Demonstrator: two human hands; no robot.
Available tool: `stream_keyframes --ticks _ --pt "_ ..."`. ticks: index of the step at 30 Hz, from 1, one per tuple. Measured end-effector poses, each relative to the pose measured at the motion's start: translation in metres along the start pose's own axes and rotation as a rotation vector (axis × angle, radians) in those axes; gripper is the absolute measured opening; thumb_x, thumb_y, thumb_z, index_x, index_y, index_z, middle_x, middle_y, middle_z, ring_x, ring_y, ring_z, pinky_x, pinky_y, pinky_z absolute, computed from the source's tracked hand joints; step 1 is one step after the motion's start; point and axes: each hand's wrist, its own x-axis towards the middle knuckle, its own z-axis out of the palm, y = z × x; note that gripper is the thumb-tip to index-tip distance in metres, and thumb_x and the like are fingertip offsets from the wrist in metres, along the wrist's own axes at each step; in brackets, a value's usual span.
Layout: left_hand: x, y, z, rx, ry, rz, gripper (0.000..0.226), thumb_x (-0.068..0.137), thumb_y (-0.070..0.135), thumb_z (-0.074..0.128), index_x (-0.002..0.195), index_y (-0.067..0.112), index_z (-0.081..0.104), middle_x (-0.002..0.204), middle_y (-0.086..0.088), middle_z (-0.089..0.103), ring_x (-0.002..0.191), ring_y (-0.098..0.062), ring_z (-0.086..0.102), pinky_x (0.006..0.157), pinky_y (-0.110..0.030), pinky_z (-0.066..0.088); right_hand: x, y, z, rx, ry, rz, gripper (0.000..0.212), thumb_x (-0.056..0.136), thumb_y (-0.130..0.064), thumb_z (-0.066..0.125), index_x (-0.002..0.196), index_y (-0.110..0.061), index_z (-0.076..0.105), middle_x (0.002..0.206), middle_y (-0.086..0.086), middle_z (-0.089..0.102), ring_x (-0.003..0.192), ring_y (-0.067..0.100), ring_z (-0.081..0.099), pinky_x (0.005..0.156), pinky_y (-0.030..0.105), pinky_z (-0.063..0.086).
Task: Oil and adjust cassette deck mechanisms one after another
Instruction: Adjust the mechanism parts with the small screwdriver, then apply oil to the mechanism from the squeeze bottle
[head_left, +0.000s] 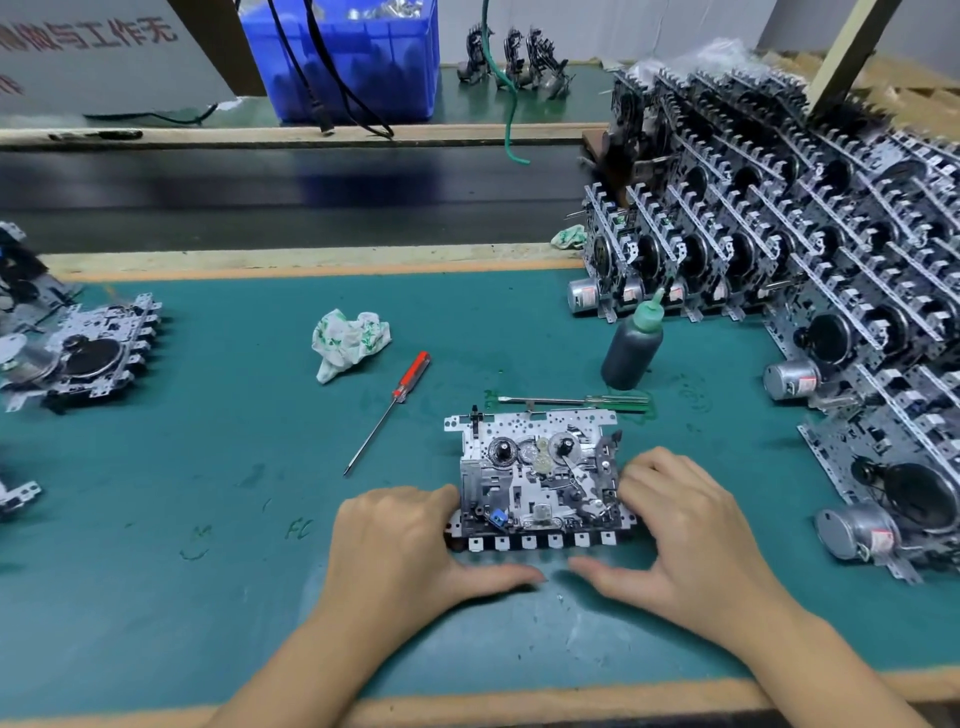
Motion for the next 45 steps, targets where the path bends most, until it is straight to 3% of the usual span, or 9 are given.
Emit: stream_keyframes --ticks 4,14,19,23,28,32,38,41,45 --pt "-0.001 0.002 0.002 -0.023 0.072 0.129 0.064 0.060 0.080 0.050 0.042 0.021 0.032 0.032 0.002 0.033 0.029 -0.018 0.036 0.040 -0.015 0.022 0.001 -0.001 -0.001 -0.036 0.032 0.054 0.055 0.069 -0.064 0.057 0.054 -0.012 0.046 0.058 -0.004 0.046 0.061 0.018 0.047 0.057 0.026 0.034" --pt "-0.002 0.001 -0.001 0.003 0.102 0.019 0.066 0.066 0.076 0.045 0.042 0.015 0.042 0.035 0.003 0.039 0.031 -0.017 0.043 0.035 -0.018 0.027 0.002 0.005 -0.004 0.010 -0.096 -0.019 0.052 0.082 -0.061 0.049 0.062 -0.012 0.050 0.065 -0.003 0.049 0.064 0.020 0.047 0.060 0.028 0.037" --pt "0.004 0.004 -0.002 0.017 0.123 -0.086 0.060 0.066 0.076 0.048 0.047 0.022 0.030 0.037 0.005 0.038 0.037 -0.018 0.044 0.035 -0.022 0.026 0.015 0.002 -0.006 0.209 -0.046 0.343 0.050 0.086 -0.063 0.039 0.100 -0.021 0.062 0.083 -0.011 0.057 0.084 0.011 0.050 0.074 0.034 0.044" --pt "0.005 0.001 0.001 0.081 0.038 -0.170 0.066 0.064 0.078 0.051 0.044 0.015 0.048 0.037 0.004 0.042 0.039 -0.020 0.049 0.034 -0.025 0.031 0.039 0.014 -0.003 0.341 0.184 0.639 0.055 0.080 -0.046 0.063 0.127 -0.027 0.039 0.109 -0.007 0.051 0.103 0.013 0.048 0.085 0.033 0.041" --pt "0.004 0.000 0.003 0.110 0.022 -0.156 0.060 0.059 0.069 0.067 0.044 0.015 0.044 0.037 0.003 0.041 0.037 -0.021 0.047 0.032 -0.026 0.028 0.076 0.030 0.014 0.449 0.030 0.820 0.081 0.082 -0.024 0.072 0.143 -0.024 0.019 0.139 0.007 0.046 0.124 0.026 0.044 0.092 0.034 0.035" --pt "0.002 0.003 0.001 0.120 0.066 -0.112 0.057 0.064 0.066 0.060 0.045 0.016 0.041 0.038 0.005 0.040 0.037 -0.019 0.045 0.033 -0.023 0.026 0.082 0.039 0.022 0.571 0.048 0.929 0.050 0.085 -0.024 0.070 0.122 -0.017 0.038 0.122 0.004 0.059 0.102 0.015 0.050 0.081 0.025 0.034" --pt "0.000 0.001 0.001 0.152 0.070 -0.113 0.060 0.074 0.071 0.047 0.046 0.018 0.043 0.038 0.007 0.041 0.039 -0.018 0.047 0.039 -0.021 0.020 0.063 0.021 0.000 0.581 0.273 0.676 0.027 0.092 -0.040 0.052 0.113 -0.024 0.053 0.083 -0.020 0.058 0.068 -0.003 0.055 0.059 0.006 0.037" --pt "0.000 0.001 0.002 0.145 0.063 -0.110 0.056 0.073 0.067 0.043 0.048 0.017 0.043 0.039 0.006 0.043 0.041 -0.019 0.048 0.037 -0.023 0.024 0.052 0.004 -0.008 0.863 0.394 0.651 0.020 0.083 -0.032 0.063 0.102 -0.034 0.058 0.077 -0.014 0.063 0.052 0.007 0.053 0.054 0.013 0.045" --pt "0.000 0.001 0.002 0.131 0.078 -0.097 0.055 0.073 0.066 0.043 0.048 0.017 0.043 0.039 0.006 0.043 0.041 -0.018 0.048 0.036 -0.021 0.026 0.044 -0.012 -0.008 1.524 0.483 0.880 0.024 0.071 -0.026 0.066 0.091 -0.013 0.064 0.066 -0.009 0.062 0.046 0.001 0.042 0.045 0.015 0.041"
